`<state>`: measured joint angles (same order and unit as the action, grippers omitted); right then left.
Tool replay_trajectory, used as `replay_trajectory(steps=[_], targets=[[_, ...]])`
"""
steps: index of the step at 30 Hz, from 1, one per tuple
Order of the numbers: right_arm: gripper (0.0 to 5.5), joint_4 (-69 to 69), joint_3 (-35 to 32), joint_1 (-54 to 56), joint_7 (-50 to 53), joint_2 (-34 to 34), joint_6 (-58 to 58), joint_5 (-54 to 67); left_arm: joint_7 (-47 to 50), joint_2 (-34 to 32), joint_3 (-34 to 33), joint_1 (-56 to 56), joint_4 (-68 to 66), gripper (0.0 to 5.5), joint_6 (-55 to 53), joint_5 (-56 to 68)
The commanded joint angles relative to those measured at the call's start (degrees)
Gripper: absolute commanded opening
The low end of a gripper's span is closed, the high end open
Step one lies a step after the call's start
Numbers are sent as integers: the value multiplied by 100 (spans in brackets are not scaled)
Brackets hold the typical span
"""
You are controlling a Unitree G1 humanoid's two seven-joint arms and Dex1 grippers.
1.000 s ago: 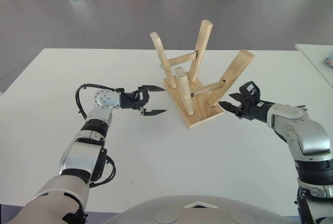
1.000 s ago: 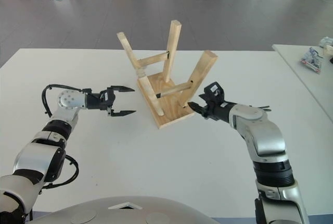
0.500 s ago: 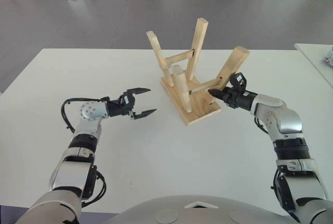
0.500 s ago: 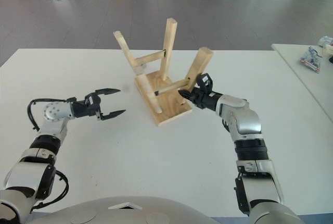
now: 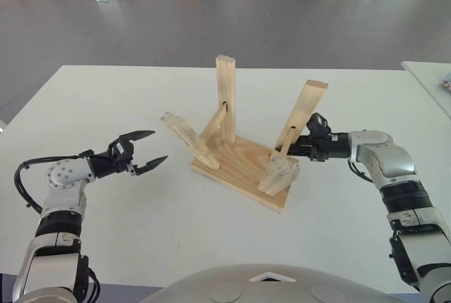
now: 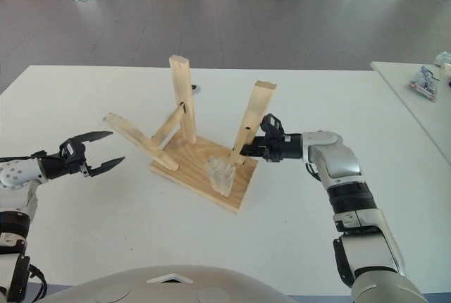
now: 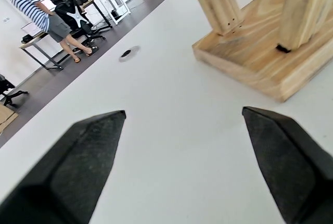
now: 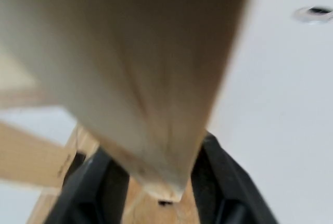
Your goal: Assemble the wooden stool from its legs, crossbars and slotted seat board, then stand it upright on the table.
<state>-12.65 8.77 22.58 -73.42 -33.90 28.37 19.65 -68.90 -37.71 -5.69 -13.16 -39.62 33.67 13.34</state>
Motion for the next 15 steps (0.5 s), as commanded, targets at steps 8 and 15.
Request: replay_trajectory(steps=[8,15], targets=[[235,-145,-104,-456,79,-1101,-1398,-981,1074,550,1350,-1760,-2058,416,741,-1907],[218,2697,-567,-3130,1255,-808,-34,-276,460,520,2133,-1234,-2473,416,1460,-2338]])
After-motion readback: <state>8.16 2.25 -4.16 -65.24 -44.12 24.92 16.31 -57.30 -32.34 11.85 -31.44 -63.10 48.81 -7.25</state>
